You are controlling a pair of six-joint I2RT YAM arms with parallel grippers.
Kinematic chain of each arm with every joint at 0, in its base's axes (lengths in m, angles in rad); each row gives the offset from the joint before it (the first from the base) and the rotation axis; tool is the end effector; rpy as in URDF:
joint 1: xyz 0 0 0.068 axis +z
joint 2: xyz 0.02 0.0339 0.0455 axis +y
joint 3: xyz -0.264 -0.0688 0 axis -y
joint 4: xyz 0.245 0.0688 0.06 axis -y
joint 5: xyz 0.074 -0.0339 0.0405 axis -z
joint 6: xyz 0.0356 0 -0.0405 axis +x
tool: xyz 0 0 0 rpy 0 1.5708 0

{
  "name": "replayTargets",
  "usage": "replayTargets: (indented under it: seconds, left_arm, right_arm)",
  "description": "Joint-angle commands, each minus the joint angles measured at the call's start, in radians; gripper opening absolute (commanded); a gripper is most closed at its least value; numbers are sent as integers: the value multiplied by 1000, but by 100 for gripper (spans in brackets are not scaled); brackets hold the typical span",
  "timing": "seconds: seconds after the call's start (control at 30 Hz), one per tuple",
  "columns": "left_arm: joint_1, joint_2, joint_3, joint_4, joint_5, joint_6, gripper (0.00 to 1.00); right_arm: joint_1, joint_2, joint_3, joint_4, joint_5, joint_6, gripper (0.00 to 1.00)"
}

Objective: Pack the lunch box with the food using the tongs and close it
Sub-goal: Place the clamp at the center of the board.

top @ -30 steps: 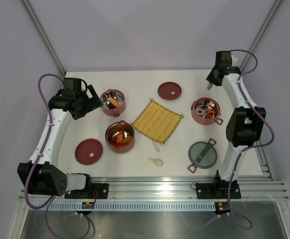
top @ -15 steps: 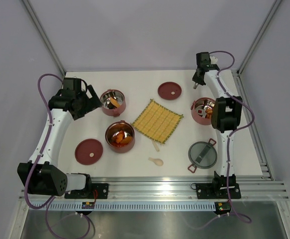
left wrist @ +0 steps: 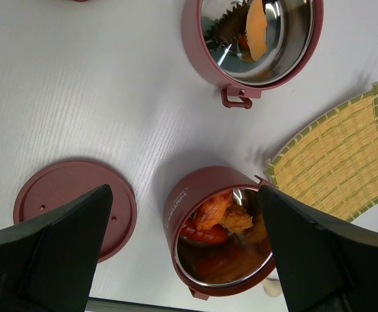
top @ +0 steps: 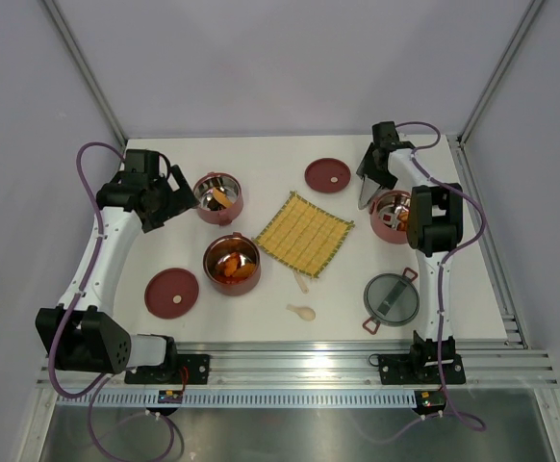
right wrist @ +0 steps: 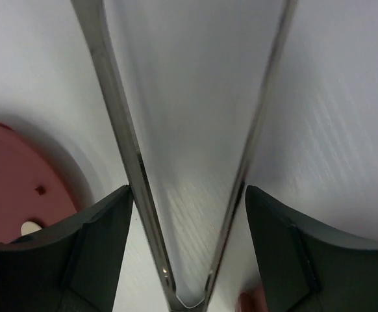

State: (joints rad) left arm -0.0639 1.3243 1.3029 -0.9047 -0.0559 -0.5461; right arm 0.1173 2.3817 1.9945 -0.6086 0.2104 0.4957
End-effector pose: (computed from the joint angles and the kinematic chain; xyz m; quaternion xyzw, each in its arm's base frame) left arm 0.2672 -0.0151 0.3367 -0.2350 0.9186 -0.0698 0.3100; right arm 0.5174 0.0535 0.1671 0.2086 0.9310 -0.0109 0.2992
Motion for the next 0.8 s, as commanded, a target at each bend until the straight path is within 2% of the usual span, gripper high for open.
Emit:
replayTargets:
  seconds: [0.0, 0.27, 0.47, 0.5, 0.6, 0.63, 0.77]
  left_arm:
    - [6, -16, 30, 12, -7, 11, 99]
    - [6, -43, 12, 13, -10, 6, 99]
    - [6, -42, -10, 30, 4, 2, 99]
    - [6, -43, -11, 30, 4, -5, 99]
    - [6, -88, -42, 84, 11, -21, 99]
    - [4, -123, -66, 125, 19, -26, 99]
    - [6, -148, -71, 153, 34, -22, 99]
  right_arm:
    - [8, -65, 1, 41, -61, 0, 78]
    - [4, -215, -36, 30, -68, -32, 82]
    - [2, -364, -131, 30, -140, -98, 81]
    - [2, -383, -182, 59, -190, -92, 79]
    - [39, -438, -252, 81, -243, -97, 68]
    - [53, -443, -260, 79, -233, -97, 58]
    - [74, -388, -254, 86, -233, -21, 36]
